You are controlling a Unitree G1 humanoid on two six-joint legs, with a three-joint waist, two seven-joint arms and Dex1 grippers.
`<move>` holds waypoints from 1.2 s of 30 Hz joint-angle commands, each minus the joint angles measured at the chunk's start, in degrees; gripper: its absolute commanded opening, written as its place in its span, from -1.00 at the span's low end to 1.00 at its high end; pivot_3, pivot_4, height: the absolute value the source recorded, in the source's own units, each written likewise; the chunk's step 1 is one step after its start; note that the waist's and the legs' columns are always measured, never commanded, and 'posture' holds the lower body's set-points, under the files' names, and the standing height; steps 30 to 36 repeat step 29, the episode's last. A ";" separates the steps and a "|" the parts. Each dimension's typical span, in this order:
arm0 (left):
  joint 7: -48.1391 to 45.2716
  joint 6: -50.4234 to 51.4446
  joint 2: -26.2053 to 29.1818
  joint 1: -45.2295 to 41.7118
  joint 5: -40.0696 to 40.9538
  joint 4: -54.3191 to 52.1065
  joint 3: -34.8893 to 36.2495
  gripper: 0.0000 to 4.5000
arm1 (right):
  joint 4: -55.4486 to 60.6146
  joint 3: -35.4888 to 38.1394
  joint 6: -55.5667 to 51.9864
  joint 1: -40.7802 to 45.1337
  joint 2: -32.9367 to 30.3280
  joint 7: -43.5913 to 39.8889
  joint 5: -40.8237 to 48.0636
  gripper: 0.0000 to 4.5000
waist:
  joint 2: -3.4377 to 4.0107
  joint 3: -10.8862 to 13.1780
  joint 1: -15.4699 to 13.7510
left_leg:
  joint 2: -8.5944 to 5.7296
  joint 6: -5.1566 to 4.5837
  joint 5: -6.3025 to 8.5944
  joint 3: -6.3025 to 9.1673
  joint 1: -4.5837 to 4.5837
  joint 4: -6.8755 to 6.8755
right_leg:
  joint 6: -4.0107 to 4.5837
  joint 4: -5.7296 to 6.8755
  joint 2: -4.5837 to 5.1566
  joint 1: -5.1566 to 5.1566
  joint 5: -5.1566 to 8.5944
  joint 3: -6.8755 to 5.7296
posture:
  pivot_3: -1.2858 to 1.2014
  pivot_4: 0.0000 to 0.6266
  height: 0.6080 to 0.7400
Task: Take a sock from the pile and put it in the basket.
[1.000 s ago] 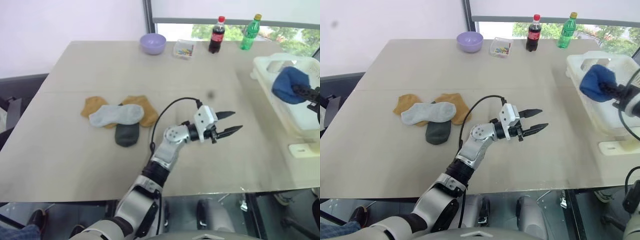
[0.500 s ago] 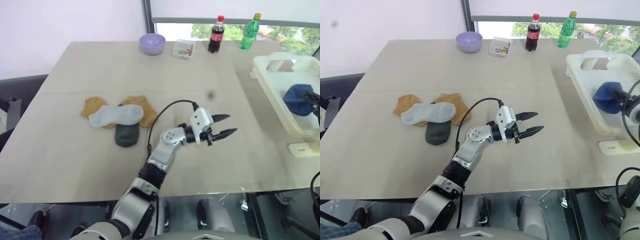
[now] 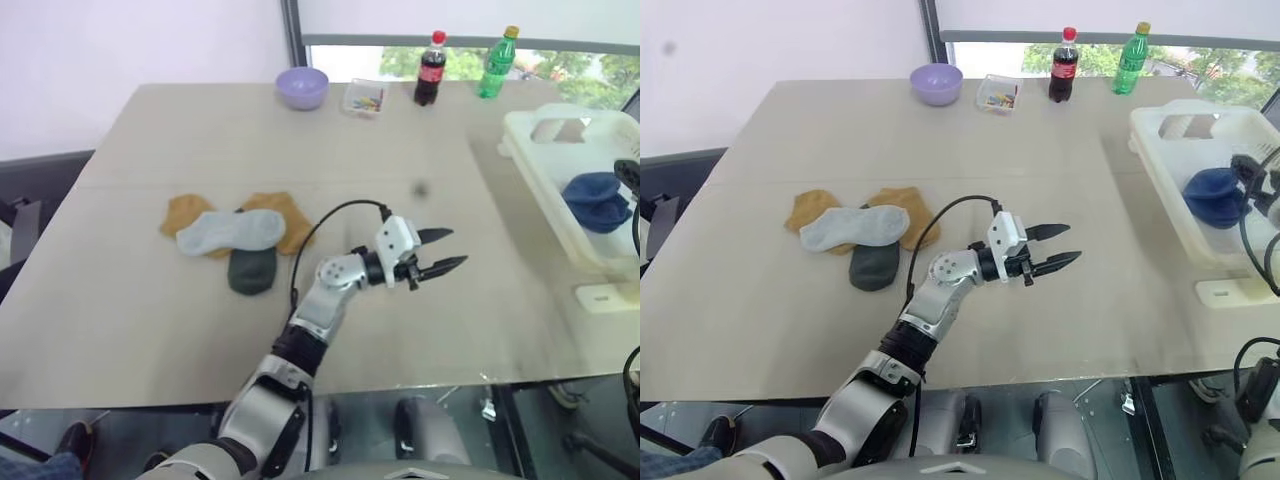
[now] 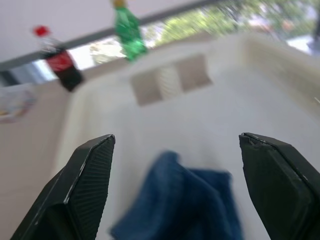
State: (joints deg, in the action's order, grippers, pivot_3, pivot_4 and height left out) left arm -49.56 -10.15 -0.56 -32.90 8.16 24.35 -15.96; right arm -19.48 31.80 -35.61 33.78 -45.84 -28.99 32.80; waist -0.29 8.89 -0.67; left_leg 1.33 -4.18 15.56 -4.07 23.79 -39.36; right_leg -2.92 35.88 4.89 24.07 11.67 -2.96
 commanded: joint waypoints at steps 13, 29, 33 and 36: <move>10.69 19.72 13.57 28.12 3.38 -37.08 7.20 0.13 | 31.52 -21.36 9.08 -25.58 12.36 -21.79 2.06 0.80 | 0.05 0.02 -0.28 | -0.04 -0.02 0.02 0.02 -0.02 -0.02 | 0.01 -0.01 0.20 -0.04 0.00 -0.01 | 0.03 -0.52 0.89; 18.41 19.93 22.83 54.42 2.69 -55.14 18.49 0.13 | 19.21 -15.34 23.29 -38.15 4.28 -37.05 -0.90 0.80 | 0.11 0.05 -0.11 | 0.09 0.02 0.03 0.00 -0.10 0.00 | 0.25 -0.01 0.20 0.02 0.14 -0.02 | 0.03 -0.52 0.89; 18.41 19.93 22.83 54.42 2.69 -55.14 18.49 0.13 | 19.21 -15.34 23.29 -38.15 4.28 -37.05 -0.90 0.80 | 0.11 0.05 -0.11 | 0.09 0.02 0.03 0.00 -0.10 0.00 | 0.25 -0.01 0.20 0.02 0.14 -0.02 | 0.03 -0.52 0.89; 18.41 19.93 22.83 54.42 2.69 -55.14 18.49 0.13 | 19.21 -15.34 23.29 -38.15 4.28 -37.05 -0.90 0.80 | 0.11 0.05 -0.11 | 0.09 0.02 0.03 0.00 -0.10 0.00 | 0.25 -0.01 0.20 0.02 0.14 -0.02 | 0.03 -0.52 0.89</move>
